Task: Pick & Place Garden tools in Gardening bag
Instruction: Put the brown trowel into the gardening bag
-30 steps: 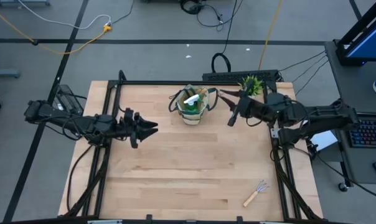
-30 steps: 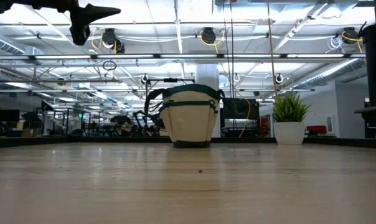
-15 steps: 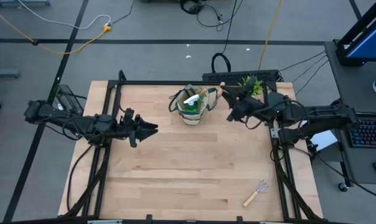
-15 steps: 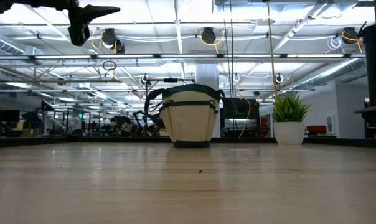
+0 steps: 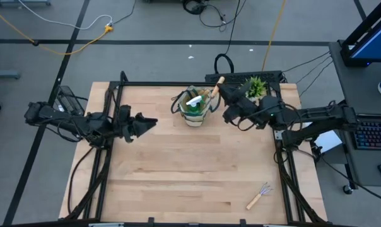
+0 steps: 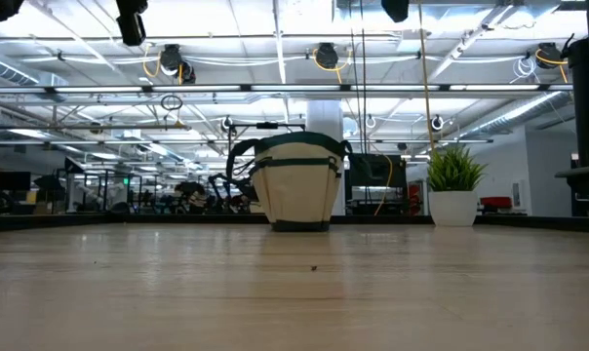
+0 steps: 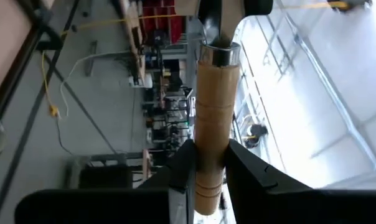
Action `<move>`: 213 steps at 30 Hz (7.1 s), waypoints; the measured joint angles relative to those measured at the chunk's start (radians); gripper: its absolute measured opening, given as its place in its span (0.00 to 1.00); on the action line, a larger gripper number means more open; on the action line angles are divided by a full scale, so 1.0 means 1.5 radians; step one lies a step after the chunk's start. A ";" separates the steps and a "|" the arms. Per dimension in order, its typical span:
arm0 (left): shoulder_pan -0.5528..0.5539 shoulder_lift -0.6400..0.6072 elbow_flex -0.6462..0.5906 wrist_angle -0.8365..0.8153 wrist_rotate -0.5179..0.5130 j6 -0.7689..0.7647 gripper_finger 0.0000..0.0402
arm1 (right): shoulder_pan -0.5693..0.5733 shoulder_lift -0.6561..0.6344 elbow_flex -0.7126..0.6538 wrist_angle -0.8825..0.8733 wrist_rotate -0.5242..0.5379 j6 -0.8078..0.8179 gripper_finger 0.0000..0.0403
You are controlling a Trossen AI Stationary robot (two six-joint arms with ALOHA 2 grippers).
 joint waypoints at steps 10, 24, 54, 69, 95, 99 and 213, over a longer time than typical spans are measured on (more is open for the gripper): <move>0.039 0.000 0.000 0.064 -0.007 -0.019 0.46 | 0.007 0.058 0.000 0.000 -0.003 -0.142 0.13; 0.089 0.101 0.034 0.064 0.083 -0.064 0.46 | 0.046 0.179 0.000 0.002 -0.007 -0.234 0.13; 0.144 0.371 0.268 -0.126 0.271 -0.060 0.46 | 0.109 0.224 0.030 0.016 -0.008 -0.233 0.13; 0.205 0.419 0.310 -0.126 0.383 -0.050 0.46 | 0.112 0.224 0.030 -0.001 -0.013 -0.182 0.13; 0.243 0.418 0.309 -0.164 0.467 -0.061 0.18 | 0.112 0.224 0.029 -0.010 -0.022 -0.189 0.14; 0.243 0.418 0.309 -0.167 0.467 -0.044 0.18 | 0.112 0.224 0.029 -0.005 -0.024 -0.168 0.23; 0.270 0.317 0.373 -0.134 0.320 0.326 0.18 | 0.053 -0.375 -0.271 -0.320 -0.443 1.034 0.00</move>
